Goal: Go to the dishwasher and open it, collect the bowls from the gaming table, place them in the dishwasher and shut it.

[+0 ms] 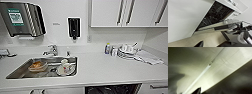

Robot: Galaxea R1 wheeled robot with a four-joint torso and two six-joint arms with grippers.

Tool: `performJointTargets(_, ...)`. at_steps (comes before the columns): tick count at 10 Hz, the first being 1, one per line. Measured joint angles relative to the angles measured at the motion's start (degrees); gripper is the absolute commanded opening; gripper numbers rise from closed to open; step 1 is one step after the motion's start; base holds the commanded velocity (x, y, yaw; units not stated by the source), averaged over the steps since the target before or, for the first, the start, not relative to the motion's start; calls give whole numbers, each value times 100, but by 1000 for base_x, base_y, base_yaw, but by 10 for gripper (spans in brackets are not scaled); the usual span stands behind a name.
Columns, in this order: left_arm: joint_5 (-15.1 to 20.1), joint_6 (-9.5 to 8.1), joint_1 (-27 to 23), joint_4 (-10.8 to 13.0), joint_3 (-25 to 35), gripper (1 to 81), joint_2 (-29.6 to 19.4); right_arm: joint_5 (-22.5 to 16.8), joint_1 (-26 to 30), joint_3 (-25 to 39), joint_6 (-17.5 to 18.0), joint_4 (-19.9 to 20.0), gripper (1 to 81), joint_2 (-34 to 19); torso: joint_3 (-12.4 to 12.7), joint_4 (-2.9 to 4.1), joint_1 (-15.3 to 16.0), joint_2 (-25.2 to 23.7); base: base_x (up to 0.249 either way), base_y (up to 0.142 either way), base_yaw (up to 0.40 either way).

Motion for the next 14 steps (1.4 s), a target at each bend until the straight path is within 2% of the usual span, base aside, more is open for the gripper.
performJointTargets(2, -2, -1, 0, 0, -6, 811, 55, 240, -289, -138, 35, 2, 811, 138, 0, -2, -5, 0, 0, 0, 0)
performJointTargets(5, -2, -1, 37, 0, -84, 811, 171, 276, -328, -262, 72, -11, 811, 265, 0, -6, -7, 0, 0, 0, 0)
performJointTargets(8, -2, 0, 122, 0, -105, 811, 210, 809, -772, -581, -9, -226, 811, 540, 0, -13, -20, 0, 0, 0, 0)
performJointTargets(9, -6, 0, 116, 0, -108, 811, 215, 878, -811, -607, -13, -265, 811, 590, 0, -15, -22, 0, -63, 0, 0)
performJointTargets(14, -16, 0, 171, 0, -201, 811, 328, 788, -607, -855, 5, -260, 811, 848, 0, -15, -20, -2, -64, 0, 0)
